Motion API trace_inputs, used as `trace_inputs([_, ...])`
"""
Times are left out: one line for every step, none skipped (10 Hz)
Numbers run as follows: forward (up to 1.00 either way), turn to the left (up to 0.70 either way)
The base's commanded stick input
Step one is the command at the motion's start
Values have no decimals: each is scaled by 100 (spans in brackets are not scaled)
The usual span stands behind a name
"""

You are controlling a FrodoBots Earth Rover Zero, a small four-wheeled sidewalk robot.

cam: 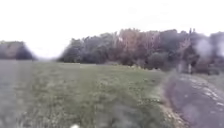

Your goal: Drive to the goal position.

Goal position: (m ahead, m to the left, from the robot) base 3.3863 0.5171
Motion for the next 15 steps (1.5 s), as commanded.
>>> trace_inputs([70,-14])
trace_inputs([70,-14])
trace_inputs([70,-14])
trace_inputs([70,-14])
trace_inputs([70,-14])
trace_inputs([70,-14])
trace_inputs([70,-14])
trace_inputs([70,-14])
trace_inputs([70,-14])
trace_inputs([70,-14])
trace_inputs([70,-14])
trace_inputs([70,-14])
trace_inputs([70,-14])
trace_inputs([70,-14])
trace_inputs([70,-14])
